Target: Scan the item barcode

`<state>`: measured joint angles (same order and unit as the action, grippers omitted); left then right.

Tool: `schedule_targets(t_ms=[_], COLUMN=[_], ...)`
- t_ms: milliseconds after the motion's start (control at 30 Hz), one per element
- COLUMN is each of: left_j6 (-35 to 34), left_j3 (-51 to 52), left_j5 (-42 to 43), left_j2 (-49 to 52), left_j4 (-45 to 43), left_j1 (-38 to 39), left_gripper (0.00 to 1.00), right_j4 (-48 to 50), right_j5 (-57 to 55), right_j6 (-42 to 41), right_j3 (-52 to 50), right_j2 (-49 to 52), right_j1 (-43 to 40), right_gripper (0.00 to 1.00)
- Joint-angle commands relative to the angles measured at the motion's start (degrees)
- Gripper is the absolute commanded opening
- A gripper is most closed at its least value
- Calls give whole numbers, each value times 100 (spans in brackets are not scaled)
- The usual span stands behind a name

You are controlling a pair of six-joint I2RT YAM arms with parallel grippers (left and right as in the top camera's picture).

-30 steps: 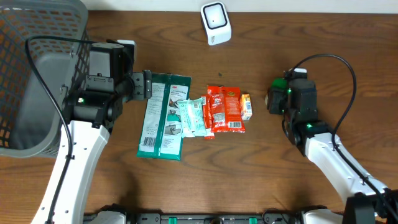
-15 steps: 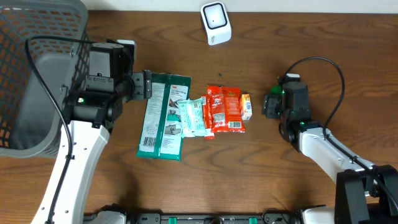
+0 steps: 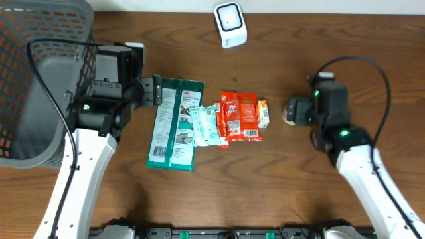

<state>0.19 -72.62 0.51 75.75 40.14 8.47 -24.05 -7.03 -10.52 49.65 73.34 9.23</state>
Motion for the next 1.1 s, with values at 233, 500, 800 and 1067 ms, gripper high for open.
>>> schedule_targets(t_ms=[233,500,800,1067], left_j6=[-28,-28,-28,-28], left_j3=[-9,-9,-9,-9], left_j5=[-26,-26,-26,-26], left_j2=[20,20,20,20], left_j4=[13,15,13,15], left_j1=[-2,-2,-2,-2], left_gripper=[82,82,82,82], right_j4=[-4006,-5545,-5543,-5362], right_j5=[120,533,890,1012], right_j6=[-811,-1086,-1449,-1735], right_j3=[4133,5139,5125,5073], right_j2=[1106,2719,3816,4251], right_j1=[-107,-105,-105,-212], right_gripper=[85,99,99,82])
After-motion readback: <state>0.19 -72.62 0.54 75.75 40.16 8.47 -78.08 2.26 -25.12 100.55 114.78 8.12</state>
